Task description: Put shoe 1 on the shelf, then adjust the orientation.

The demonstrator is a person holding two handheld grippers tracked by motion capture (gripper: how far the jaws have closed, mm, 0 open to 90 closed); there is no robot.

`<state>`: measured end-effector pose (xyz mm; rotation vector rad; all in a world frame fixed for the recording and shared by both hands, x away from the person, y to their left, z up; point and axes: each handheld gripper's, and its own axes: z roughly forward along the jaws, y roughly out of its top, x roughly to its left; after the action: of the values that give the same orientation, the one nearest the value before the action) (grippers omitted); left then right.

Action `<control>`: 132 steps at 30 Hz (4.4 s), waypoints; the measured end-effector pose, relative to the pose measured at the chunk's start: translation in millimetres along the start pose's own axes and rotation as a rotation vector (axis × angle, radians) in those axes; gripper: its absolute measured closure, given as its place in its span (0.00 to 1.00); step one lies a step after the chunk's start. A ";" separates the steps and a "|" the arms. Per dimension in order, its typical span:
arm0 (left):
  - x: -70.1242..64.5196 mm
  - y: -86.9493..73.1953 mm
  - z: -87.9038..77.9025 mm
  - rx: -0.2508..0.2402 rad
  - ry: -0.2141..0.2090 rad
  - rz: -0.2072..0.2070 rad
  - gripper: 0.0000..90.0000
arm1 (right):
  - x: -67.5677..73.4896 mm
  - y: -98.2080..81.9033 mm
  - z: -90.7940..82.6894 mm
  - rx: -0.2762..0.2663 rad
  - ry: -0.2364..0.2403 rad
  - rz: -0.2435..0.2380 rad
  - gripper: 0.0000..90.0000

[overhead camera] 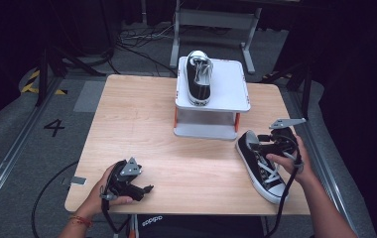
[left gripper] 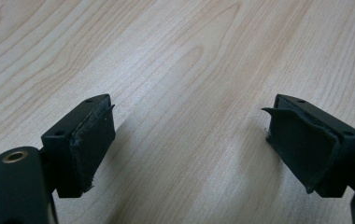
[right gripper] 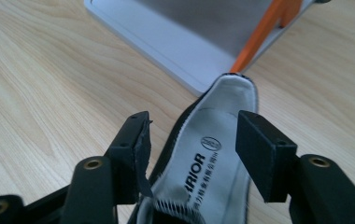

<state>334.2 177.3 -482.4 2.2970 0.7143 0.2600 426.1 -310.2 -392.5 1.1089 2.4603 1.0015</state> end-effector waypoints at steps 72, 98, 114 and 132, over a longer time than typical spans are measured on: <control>2.3 0.6 0.3 0.000 -0.019 0.020 0.17 | 164.1 -31.2 26.4 0.396 0.385 -0.301 0.72; 3.5 1.6 0.9 0.005 -0.030 0.030 0.17 | 165.1 -40.3 11.5 0.467 0.397 -0.335 0.89; 3.6 2.0 1.5 0.003 -0.031 0.028 0.17 | 173.0 -36.9 21.8 0.439 0.354 -0.261 0.82; 4.0 2.3 2.1 0.000 -0.034 0.032 0.17 | 147.5 -20.5 -22.9 0.435 0.269 -0.326 0.86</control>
<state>339.3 176.9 -482.4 2.3088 0.6603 0.2353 304.1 -222.2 -383.8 0.6688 3.0462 0.5616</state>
